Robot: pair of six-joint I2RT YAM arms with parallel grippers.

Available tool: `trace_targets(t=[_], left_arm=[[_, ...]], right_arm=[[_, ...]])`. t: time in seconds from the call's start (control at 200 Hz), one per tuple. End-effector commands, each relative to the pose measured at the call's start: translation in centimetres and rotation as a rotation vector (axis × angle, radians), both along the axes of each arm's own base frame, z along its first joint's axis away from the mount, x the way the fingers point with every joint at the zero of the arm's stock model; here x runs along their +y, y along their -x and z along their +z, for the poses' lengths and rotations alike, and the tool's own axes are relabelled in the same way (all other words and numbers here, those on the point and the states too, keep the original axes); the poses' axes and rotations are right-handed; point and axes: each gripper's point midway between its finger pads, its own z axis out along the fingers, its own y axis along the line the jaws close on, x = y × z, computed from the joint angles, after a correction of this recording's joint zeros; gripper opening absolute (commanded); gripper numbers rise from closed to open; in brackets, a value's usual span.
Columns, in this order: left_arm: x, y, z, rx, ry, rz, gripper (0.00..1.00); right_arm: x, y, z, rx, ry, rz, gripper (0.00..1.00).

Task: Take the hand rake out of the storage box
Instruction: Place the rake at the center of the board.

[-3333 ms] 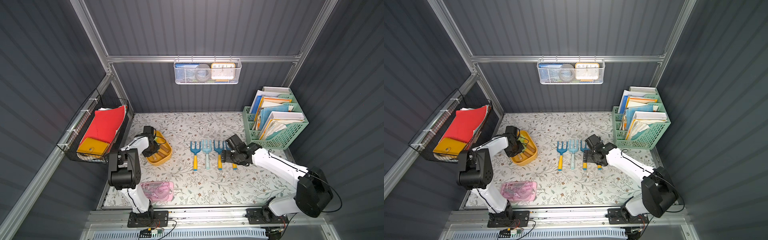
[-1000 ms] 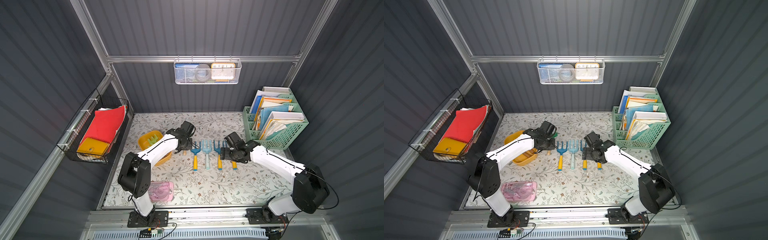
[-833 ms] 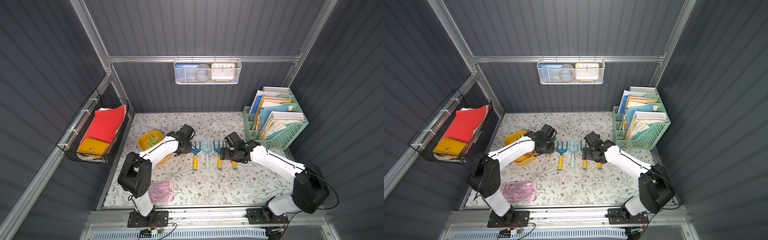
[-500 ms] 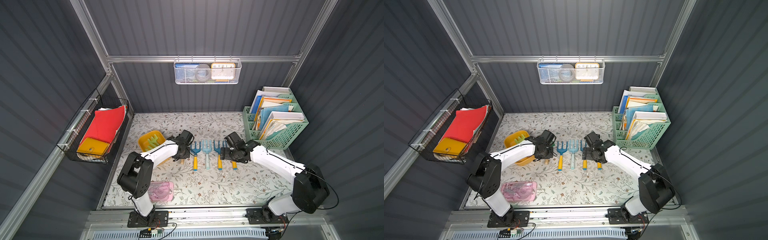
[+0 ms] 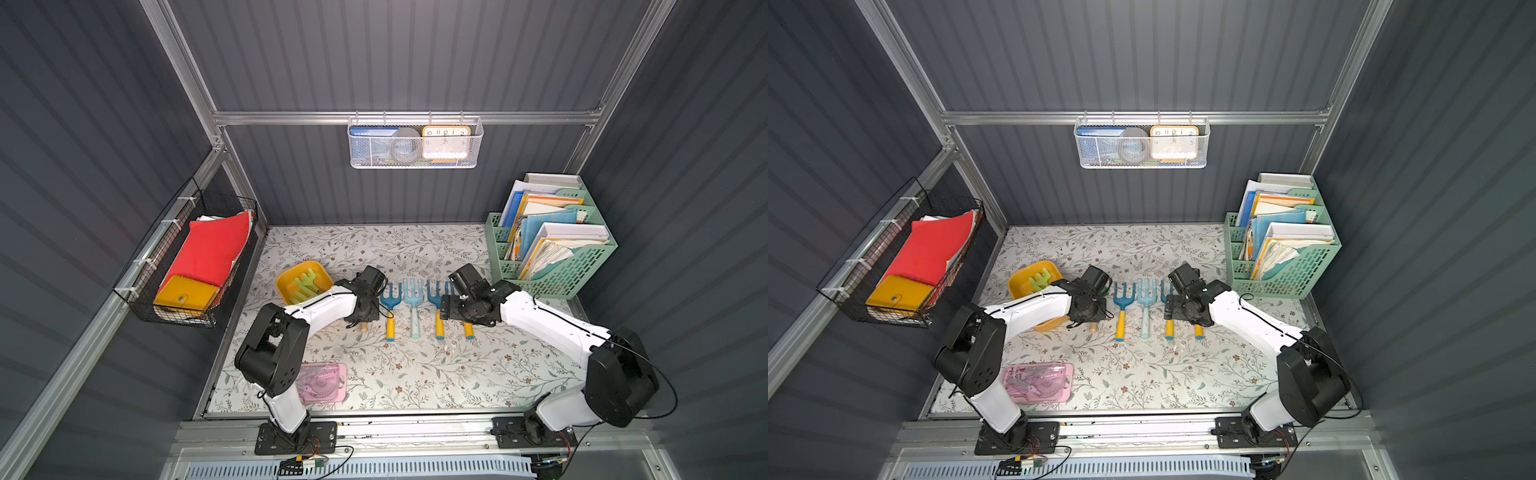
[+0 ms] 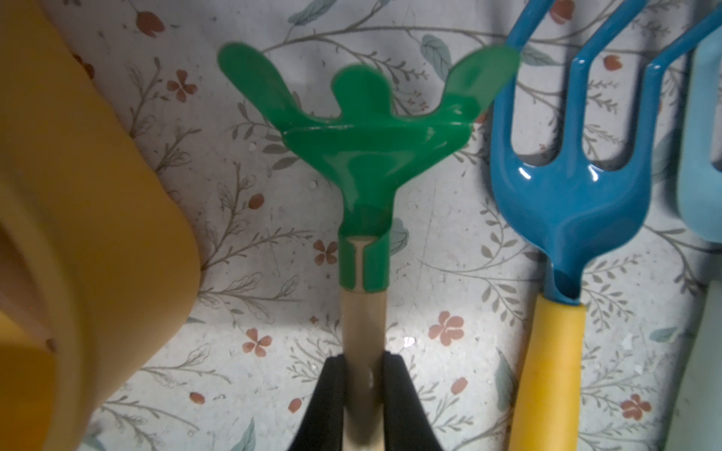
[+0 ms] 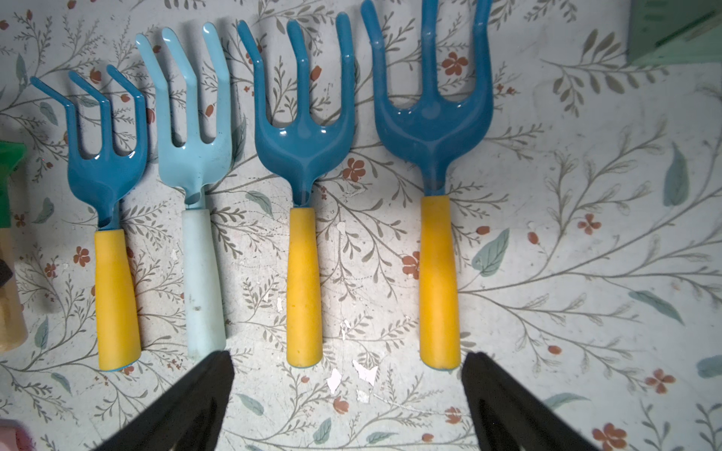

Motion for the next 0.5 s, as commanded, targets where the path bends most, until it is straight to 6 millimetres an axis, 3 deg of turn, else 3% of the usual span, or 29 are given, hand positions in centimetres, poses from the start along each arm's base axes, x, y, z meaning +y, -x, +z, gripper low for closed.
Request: trace_targets(t=[0.0,0.495], left_arm=[[0.2,-0.3,0.0,-0.022,-0.009,0.019,0.11],[0.0,0.1,-2.2,0.011,-0.006,0.003,0.11]], right_arm=[[-0.2,0.3,-0.2,0.011,-0.005,-0.018,0.96],[-0.3,0.5,-0.1,0.008,-0.011,-0.013,0.96]])
